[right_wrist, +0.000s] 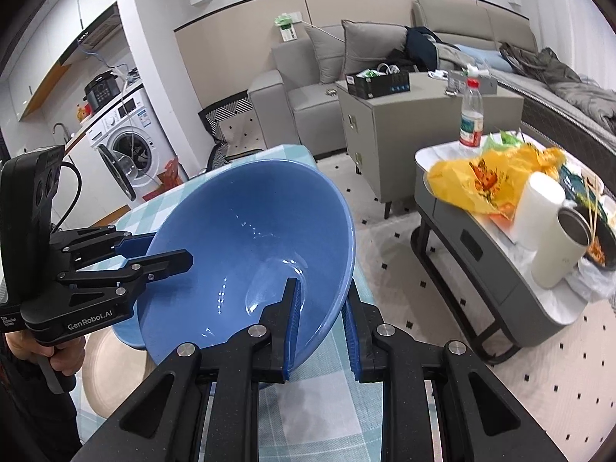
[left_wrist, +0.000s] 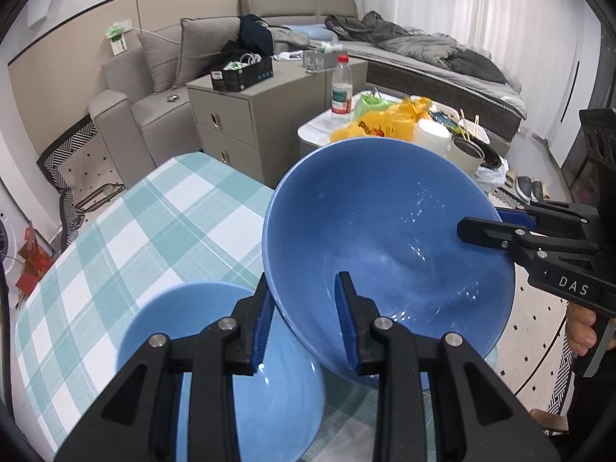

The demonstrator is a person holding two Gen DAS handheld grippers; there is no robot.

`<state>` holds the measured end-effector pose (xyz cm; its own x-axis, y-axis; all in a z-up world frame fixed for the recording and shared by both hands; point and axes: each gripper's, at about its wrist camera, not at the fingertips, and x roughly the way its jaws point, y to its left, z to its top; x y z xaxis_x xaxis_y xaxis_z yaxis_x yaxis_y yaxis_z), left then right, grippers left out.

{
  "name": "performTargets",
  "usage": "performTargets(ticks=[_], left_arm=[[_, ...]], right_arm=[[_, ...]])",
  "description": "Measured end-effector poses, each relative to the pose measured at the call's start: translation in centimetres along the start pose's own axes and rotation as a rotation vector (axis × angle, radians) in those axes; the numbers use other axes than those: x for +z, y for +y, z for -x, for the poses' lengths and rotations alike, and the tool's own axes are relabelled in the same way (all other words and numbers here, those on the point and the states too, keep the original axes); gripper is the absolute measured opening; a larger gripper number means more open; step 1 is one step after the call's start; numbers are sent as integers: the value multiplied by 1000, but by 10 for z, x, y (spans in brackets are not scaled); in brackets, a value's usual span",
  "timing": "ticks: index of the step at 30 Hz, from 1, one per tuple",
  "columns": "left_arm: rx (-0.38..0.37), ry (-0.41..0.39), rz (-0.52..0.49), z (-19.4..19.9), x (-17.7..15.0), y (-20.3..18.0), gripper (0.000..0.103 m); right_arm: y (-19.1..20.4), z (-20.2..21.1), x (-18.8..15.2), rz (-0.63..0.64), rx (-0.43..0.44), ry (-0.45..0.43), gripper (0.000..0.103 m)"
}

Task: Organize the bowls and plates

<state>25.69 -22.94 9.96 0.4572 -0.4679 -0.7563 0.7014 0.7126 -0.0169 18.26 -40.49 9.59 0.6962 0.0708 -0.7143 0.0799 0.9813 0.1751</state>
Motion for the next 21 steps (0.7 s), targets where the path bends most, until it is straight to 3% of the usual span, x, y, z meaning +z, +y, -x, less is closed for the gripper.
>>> performTargets(ticks=[11, 21], left_arm=[[69, -74, 62, 37, -3, 27, 30], [149, -105, 148, 61, -34, 59, 30]], right_arm=[[40, 11, 23, 102, 39, -49, 21], [87, -2, 30, 190, 119, -33, 21]])
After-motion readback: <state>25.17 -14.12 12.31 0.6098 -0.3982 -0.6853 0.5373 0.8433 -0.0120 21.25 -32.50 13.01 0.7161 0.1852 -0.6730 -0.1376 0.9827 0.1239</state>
